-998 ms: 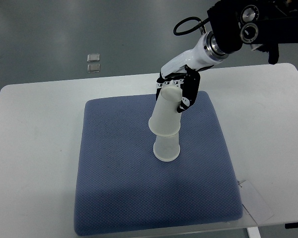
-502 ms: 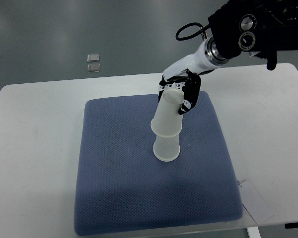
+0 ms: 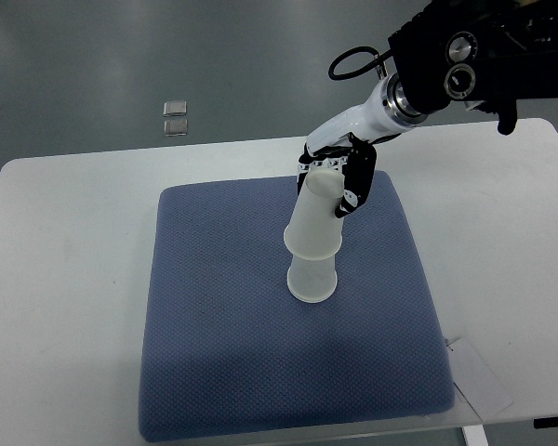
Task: Stack paper cups
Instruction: 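Press the held cup down over the lower cup with the right hand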
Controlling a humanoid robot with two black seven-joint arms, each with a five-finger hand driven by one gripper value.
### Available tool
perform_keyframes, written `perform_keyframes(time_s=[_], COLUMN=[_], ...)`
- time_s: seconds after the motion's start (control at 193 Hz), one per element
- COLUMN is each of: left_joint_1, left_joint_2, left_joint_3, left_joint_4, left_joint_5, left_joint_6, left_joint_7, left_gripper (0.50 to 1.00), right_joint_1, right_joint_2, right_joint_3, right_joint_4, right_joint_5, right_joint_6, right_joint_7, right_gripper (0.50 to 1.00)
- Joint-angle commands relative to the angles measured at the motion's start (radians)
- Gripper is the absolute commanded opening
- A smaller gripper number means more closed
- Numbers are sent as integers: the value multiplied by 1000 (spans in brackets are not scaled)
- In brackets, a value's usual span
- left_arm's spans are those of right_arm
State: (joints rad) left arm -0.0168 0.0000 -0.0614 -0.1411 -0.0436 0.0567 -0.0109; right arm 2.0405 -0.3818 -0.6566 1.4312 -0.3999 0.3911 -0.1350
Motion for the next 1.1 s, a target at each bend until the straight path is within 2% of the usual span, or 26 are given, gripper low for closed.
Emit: perform_keyframes(time_s=[0.0, 1.097], left_joint_1=[0, 0], left_joint_2=[0, 0], left_joint_3=[0, 0], left_joint_4=[0, 0], left_joint_5=[1, -1], left_joint_6=[0, 0], left_joint_7=[0, 0], left_gripper=[1000, 1000], right_joint_1=[-2, -13], right_joint_2=[1, 24], right_joint_3=[0, 0], right_joint_4=[2, -5], right_joint_5=[1, 1], right_joint_6=[0, -25], right_joint_7=[0, 0], right_gripper=[742, 752])
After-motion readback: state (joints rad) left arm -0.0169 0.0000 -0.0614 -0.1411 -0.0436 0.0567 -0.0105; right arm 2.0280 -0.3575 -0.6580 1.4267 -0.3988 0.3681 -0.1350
